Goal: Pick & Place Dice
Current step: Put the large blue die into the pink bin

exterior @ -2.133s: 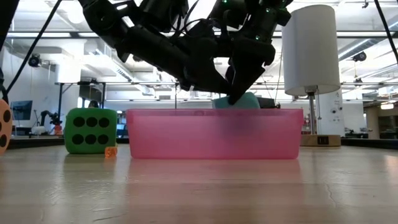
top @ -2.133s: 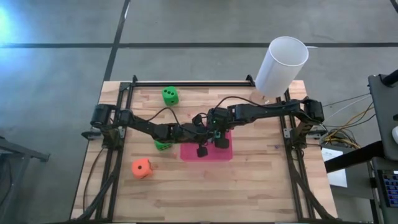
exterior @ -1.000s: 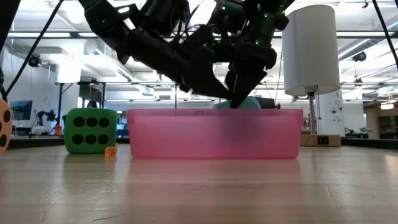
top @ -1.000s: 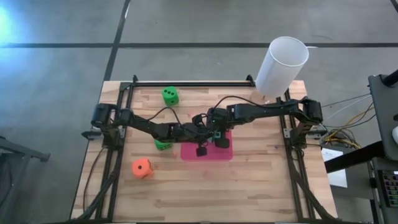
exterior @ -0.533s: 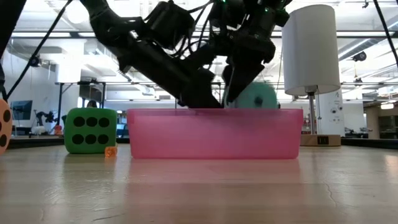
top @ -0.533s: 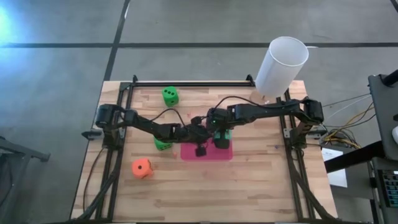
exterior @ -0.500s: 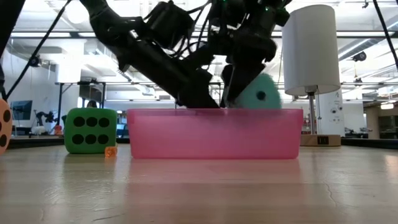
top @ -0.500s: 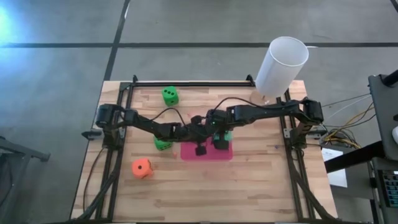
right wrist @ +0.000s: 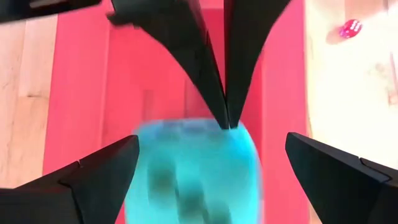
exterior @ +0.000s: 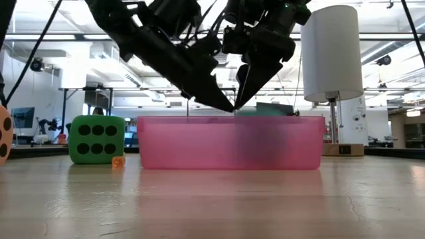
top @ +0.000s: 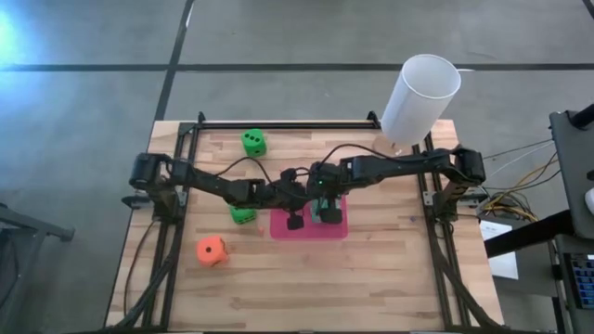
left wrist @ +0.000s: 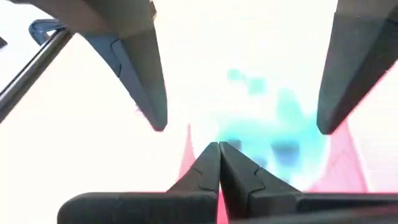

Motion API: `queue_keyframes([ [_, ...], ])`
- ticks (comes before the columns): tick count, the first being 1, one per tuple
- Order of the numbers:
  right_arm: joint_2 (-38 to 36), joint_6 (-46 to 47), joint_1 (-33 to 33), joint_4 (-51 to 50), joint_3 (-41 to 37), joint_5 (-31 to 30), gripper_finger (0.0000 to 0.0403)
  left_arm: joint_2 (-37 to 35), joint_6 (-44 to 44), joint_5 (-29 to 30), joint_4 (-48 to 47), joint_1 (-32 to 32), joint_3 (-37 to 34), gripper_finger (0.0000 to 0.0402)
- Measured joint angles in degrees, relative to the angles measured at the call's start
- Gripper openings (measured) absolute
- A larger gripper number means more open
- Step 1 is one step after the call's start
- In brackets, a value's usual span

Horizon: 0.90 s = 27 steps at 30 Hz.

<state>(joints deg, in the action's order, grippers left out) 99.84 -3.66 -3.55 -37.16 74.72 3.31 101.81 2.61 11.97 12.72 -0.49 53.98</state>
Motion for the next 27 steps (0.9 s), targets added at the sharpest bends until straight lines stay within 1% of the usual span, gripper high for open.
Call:
queue_keyframes([
  [6,-0.1,-0.1,0.0,-0.1,0.0,-0.3,0.0400,-1.7,0.2,0.0,-2.1,-0.1,0.0,0.0008],
  [11,-0.1,-0.4,0.3,-0.5,-0.1,-0.3,0.0400,-3.7,0.2,0.0,-6.2,-0.1,0.0,0.0008],
  [19,0.0,-1.8,3.1,0.0,-0.2,-0.4,0.0400,-11.7,-1.0,0.0,-15.9,-0.2,0.0,0.0008],
  [24,0.6,-1.8,3.1,2.1,-0.5,-0.6,0.0400,-17.1,-3.1,0.5,-21.6,-1.0,0.0,0.0008],
  [27,0.7,-1.8,3.1,2.3,-1.4,-0.8,0.0400,-19.2,-3.4,2.1,-23.7,-2.2,0.0,0.0008],
])
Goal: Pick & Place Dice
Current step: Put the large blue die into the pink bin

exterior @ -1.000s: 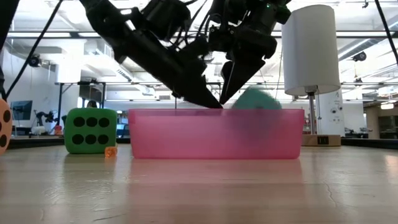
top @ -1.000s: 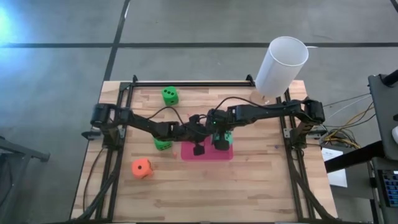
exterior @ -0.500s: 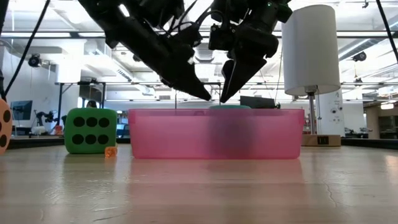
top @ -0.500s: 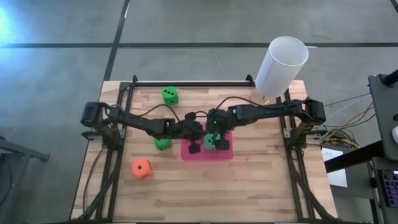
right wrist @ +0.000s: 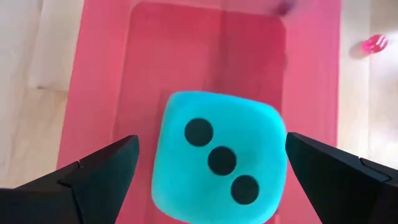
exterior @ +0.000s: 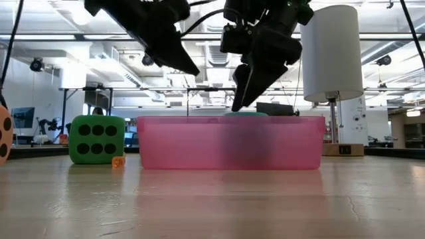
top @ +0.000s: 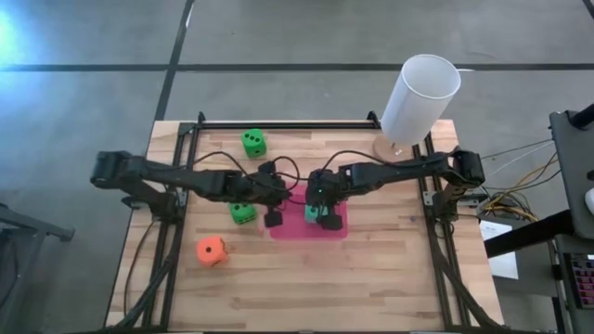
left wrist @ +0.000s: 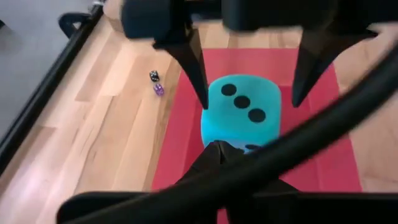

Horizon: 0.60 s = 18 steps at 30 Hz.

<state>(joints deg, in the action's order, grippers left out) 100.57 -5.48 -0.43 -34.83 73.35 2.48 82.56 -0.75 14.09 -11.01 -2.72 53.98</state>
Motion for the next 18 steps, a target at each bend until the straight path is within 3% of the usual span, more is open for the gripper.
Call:
queue_keyframes([
  [5,0.0,1.2,0.0,1.6,-1.7,-4.1,0.0400,-2.2,-0.6,6.0,-1.3,-2.5,-1.1,0.0008],
  [13,1.1,1.5,0.0,3.4,-2.8,-4.5,0.0400,-2.7,-1.6,6.8,-1.3,-3.1,-1.2,0.0008],
  [18,1.2,1.5,0.1,2.9,-2.9,-8.9,0.0400,-2.7,-2.1,6.9,-1.4,-3.1,-1.2,0.0008],
])
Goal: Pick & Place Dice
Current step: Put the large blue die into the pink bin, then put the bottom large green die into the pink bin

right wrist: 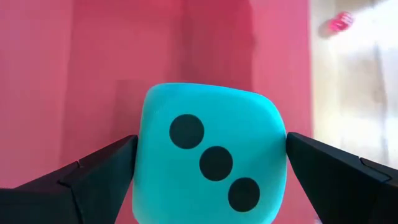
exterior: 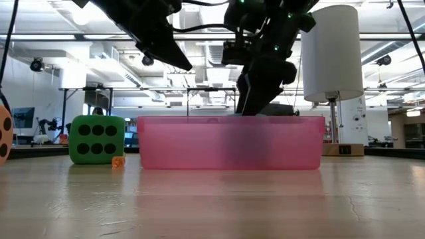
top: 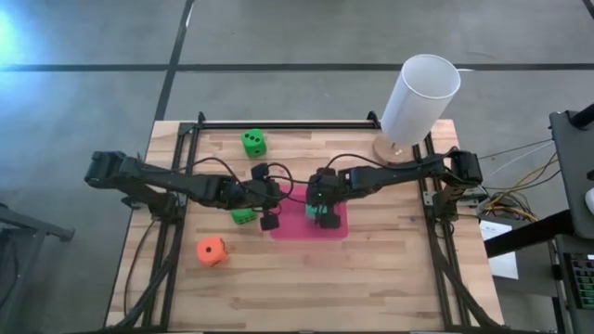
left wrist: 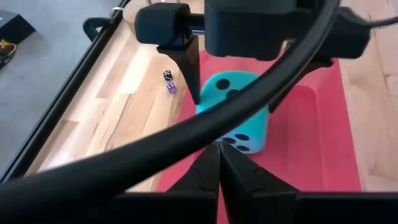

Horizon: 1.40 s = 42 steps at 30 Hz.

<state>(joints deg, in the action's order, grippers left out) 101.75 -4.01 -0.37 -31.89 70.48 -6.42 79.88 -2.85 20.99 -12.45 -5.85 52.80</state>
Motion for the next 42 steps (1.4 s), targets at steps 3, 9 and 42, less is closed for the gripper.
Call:
queue_keyframes([
  [3,0.0,0.0,-0.1,-0.6,0.0,-2.6,0.0400,0.0,0.0,0.0,0.0,0.0,0.0,0.0008],
  [9,0.0,-0.2,-0.1,-0.9,0.2,-5.7,0.0400,0.0,-0.1,0.0,-0.1,0.0,0.0,0.0008],
  [42,-4.9,0.6,0.0,-4.9,0.2,-7.2,0.0400,0.0,2.1,-6.1,0.8,-0.1,-0.6,0.0008],
])
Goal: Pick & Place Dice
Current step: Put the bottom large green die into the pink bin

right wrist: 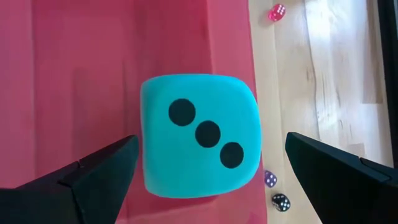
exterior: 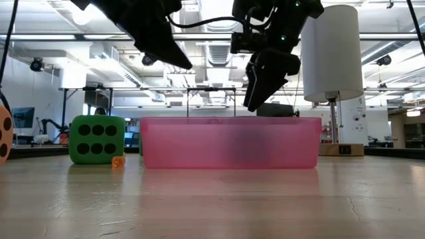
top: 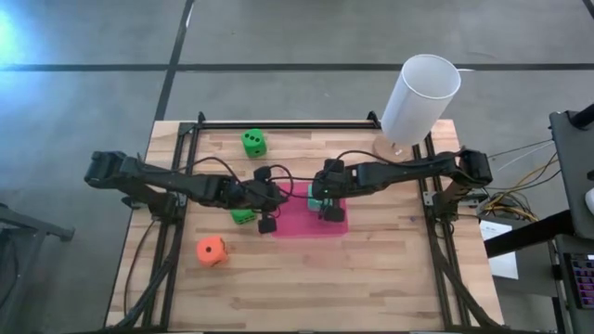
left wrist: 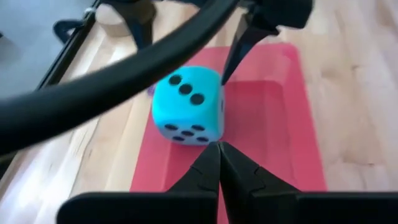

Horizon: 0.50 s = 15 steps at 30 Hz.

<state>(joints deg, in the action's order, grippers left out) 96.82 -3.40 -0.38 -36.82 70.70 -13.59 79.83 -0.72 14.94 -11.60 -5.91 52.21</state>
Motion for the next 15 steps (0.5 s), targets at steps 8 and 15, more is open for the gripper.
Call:
queue_keyframes([
  [8,0.0,0.2,0.0,0.4,0.0,0.0,0.0400,-0.1,2.0,-2.8,2.9,-0.5,-0.1,0.0008],
  [15,1.6,-0.1,0.0,1.2,-0.4,0.5,0.0400,-0.1,4.8,-4.8,6.5,-1.3,-0.1,0.0008],
])
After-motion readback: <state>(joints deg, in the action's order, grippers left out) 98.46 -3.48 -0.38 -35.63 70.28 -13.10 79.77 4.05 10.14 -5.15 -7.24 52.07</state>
